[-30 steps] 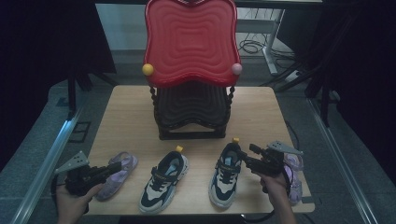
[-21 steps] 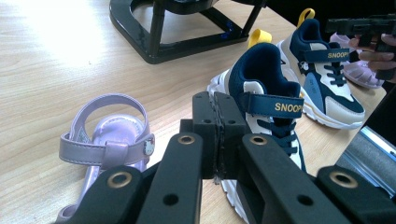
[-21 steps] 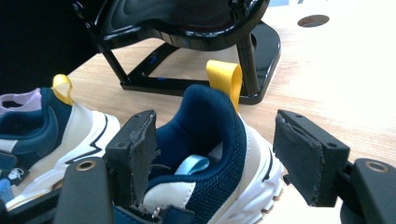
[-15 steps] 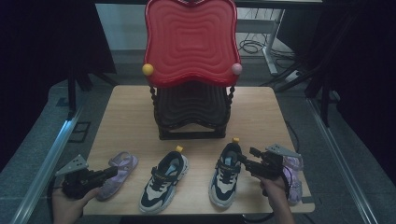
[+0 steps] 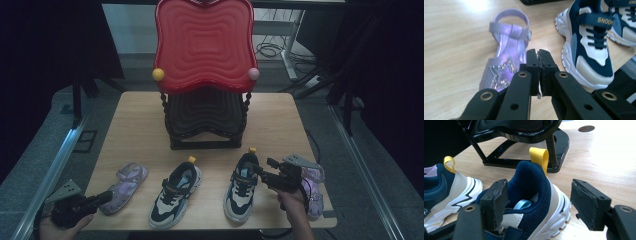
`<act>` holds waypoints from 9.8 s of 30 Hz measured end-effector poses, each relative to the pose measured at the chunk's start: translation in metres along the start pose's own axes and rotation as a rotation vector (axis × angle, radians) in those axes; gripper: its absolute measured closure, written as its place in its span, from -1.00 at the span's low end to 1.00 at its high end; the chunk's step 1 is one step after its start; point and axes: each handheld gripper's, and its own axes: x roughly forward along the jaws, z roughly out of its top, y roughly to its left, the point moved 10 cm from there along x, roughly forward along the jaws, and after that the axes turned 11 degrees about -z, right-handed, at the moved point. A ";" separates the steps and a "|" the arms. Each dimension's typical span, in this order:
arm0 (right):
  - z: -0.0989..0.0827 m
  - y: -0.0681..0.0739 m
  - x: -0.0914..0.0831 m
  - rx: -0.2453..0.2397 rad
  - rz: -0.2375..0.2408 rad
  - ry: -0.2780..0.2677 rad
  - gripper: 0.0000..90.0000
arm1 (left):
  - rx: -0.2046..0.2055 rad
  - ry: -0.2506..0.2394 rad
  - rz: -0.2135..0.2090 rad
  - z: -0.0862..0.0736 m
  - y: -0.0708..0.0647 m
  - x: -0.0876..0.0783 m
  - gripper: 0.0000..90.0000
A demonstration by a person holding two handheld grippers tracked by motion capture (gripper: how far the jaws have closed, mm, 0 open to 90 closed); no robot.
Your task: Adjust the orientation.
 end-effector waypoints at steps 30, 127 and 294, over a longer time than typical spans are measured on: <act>-0.006 -0.006 0.005 0.006 -0.030 0.024 -0.32 | -0.035 0.213 -0.006 -0.040 0.005 0.040 0.94; -0.012 -0.023 0.008 0.062 -0.073 0.045 -0.32 | -0.197 0.103 0.105 -0.024 0.078 0.018 0.97; -0.074 -0.156 -0.129 0.084 -0.347 0.045 0.99 | 0.057 -0.057 0.089 0.067 0.030 0.027 -0.11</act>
